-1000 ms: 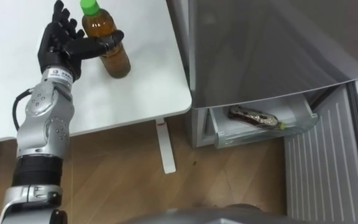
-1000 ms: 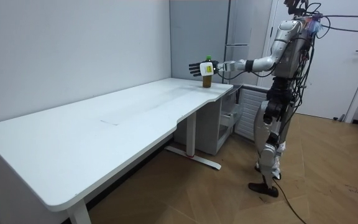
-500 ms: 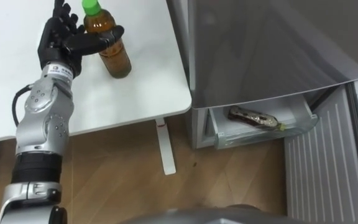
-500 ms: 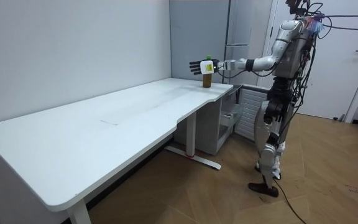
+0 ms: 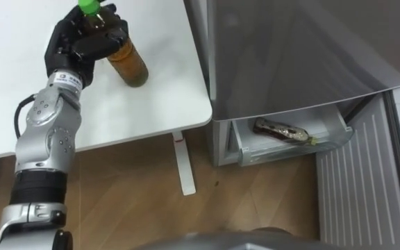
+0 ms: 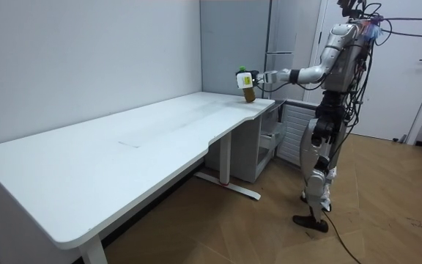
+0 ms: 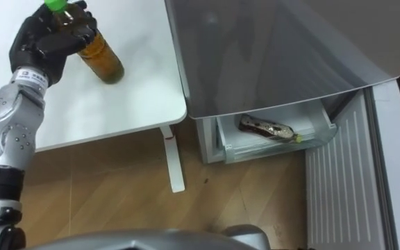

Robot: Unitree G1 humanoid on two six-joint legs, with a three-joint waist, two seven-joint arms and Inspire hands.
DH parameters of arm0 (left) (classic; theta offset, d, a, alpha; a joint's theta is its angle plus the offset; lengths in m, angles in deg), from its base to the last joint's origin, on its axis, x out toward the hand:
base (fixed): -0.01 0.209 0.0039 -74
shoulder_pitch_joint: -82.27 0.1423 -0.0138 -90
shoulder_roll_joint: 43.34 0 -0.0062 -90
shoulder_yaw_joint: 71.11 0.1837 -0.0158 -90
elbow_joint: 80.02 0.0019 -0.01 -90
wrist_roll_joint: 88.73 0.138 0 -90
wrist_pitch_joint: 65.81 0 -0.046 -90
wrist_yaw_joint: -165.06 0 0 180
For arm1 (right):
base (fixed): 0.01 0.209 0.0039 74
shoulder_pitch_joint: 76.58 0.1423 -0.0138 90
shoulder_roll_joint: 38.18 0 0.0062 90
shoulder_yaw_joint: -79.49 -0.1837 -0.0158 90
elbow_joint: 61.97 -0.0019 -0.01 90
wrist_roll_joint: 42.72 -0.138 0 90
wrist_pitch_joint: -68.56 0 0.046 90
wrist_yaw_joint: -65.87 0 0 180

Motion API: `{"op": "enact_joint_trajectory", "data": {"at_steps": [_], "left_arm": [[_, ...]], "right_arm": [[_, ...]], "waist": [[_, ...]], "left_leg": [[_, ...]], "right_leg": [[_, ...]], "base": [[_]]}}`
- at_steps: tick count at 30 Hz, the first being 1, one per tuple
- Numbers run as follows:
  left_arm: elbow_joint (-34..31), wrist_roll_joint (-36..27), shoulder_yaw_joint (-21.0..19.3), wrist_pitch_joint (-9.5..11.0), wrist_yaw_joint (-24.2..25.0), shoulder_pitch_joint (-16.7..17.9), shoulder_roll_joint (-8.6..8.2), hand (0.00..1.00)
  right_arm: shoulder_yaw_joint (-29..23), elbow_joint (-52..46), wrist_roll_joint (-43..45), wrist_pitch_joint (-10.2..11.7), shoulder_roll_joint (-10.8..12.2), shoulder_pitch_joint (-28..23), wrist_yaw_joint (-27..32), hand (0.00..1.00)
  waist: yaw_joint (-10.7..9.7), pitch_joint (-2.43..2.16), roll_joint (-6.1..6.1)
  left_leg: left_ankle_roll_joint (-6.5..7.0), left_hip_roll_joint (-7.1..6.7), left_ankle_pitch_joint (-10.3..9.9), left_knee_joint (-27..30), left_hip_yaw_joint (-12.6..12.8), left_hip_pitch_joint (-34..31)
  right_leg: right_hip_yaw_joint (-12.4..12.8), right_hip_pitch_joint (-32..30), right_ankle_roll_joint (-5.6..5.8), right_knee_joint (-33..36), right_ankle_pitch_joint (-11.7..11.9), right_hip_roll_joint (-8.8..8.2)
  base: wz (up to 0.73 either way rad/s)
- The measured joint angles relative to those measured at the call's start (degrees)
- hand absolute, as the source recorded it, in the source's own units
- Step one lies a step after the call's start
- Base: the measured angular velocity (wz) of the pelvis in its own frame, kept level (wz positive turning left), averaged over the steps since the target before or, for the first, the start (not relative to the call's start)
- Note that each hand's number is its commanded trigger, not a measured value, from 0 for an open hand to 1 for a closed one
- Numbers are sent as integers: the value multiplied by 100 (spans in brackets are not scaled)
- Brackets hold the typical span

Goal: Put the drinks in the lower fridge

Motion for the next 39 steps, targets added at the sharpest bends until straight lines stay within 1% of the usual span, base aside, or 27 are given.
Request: {"op": "enact_joint_trajectory", "data": {"at_steps": [2, 7, 12, 14, 18, 20, 22, 23, 27, 28, 29, 30, 31, 33, 35, 37, 39], "left_arm": [[0, 38, 32, -56, 47, 0, 1, 100], [20, 47, 126, -103, 202, 0, 2, 100], [19, 166, 127, -110, 316, 0, 3, 100], [15, 184, 123, -110, 394, -5, 7, 100], [9, 212, 118, -110, 399, -30, 8, 100], [-9, 219, 123, -110, 375, -30, -3, 100], [-157, 320, 127, -155, 317, -30, -17, 100], [-412, 468, 143, -217, 273, -29, -23, 100], [-1201, 542, 374, -216, 231, -29, -39, 100], [-1281, 543, 412, -216, 246, -29, -50, 100], [-1412, 545, 451, -216, 284, -28, -106, 100], [-1471, 549, 451, -216, 299, -24, -161, 100], [-1551, 598, 451, -216, 323, -23, -278, 100], [-1661, 805, 470, -216, 373, -21, -430, 100], [-1673, 871, 493, -216, 394, -4, -500, 100], [-1673, 882, 566, -217, 397, 41, -518, 100], [-1700, 882, 629, -232, 494, 172, -574, 100]], "right_arm": [[0, 0, 24, 4, 0, 6, -26, 0], [1, -3, 152, 11, 2, 59, -48, 0], [7, -29, 221, 10, 3, 171, -115, 0], [25, -87, 186, 13, 0, 172, -190, 0], [135, -154, 172, 18, -3, 198, -205, 0], [305, -160, 169, 28, -10, 242, -175, 0], [455, -195, 194, 24, -18, 287, -147, 0], [487, -286, 237, 11, -18, 288, -146, 0], [872, -740, 479, -55, -66, 245, -140, 0], [921, -777, 514, -55, -73, 247, -140, 0], [974, -852, 576, -55, -81, 244, -140, 0], [1001, -897, 605, -55, -83, 244, -139, 0], [1076, -1025, 745, -57, -83, 241, -136, 0], [1147, -1392, 1146, -53, -71, 247, -154, 0], [1187, -1798, 1151, -59, -30, 246, -226, 0], [1214, -2222, 1136, -34, 66, 277, -302, 0], [1315, -2509, 1124, 13, 192, 343, -478, 0]], "waist": [[-1, 7, -11], [1, 15, -24], [-8, 15, -19], [23, 14, -17], [56, 13, -13], [73, 13, -13], [75, 12, -15], [90, 10, -17], [234, 10, -16], [275, 10, -16], [361, 10, -16], [382, 11, -18], [419, 12, -19], [536, 14, -24], [596, 14, -30], [688, 10, -36], [724, -21, -86]], "left_leg": [[0, 0, 0, 6, 0, -10], [0, -1, 0, 18, -4, -54], [0, 4, -1, 21, -25, -74], [-1, 8, -1, 22, -27, -71], [-4, 11, -2, 24, -23, -62], [-3, 11, -2, 23, -16, -71], [-4, 12, -3, 42, -20, -125], [-4, 12, -3, 63, -19, -181], [-4, 4, 2, 69, -63, -170], [-4, 4, 2, 61, -63, -150], [-4, 5, 2, 61, -62, -123], [-4, 5, 2, 61, -63, -115], [-5, 7, 2, 60, -67, -102], [-7, 9, 4, 66, -73, -111], [-13, 8, 9, 78, -97, -128], [-17, 10, 14, 99, -97, -153], [-19, 7, 15, 125, -158, -151]], "right_leg": [[1, -6, 0, -1, 0, -1], [1, -32, 0, -8, 0, -5], [-2, -23, -1, -8, 0, -2], [-14, -19, -3, -8, 2, 2], [-31, -23, -8, -15, 6, 2], [-33, -38, -9, -15, 7, 2], [-43, -69, -10, -15, 9, 0], [-53, -125, -14, -9, 13, -4], [-53, -105, -15, -13, 13, -17], [-52, -91, -15, -12, 13, -15], [-67, -66, -15, -16, 13, -14], [-87, -52, -15, -21, 13, -16], [-126, -35, -15, -21, 13, -20], [-147, -41, -15, -23, 13, -21], [-166, -53, -16, -14, 12, -24], [-169, -75, -18, -12, 13, -23], [-217, -34, -19, -18, 13, -25]], "base": [[0], [0], [0], [0], [0], [0], [2], [0], [2], [0], [0], [5], [5], [0], [2], [0], [14]]}}
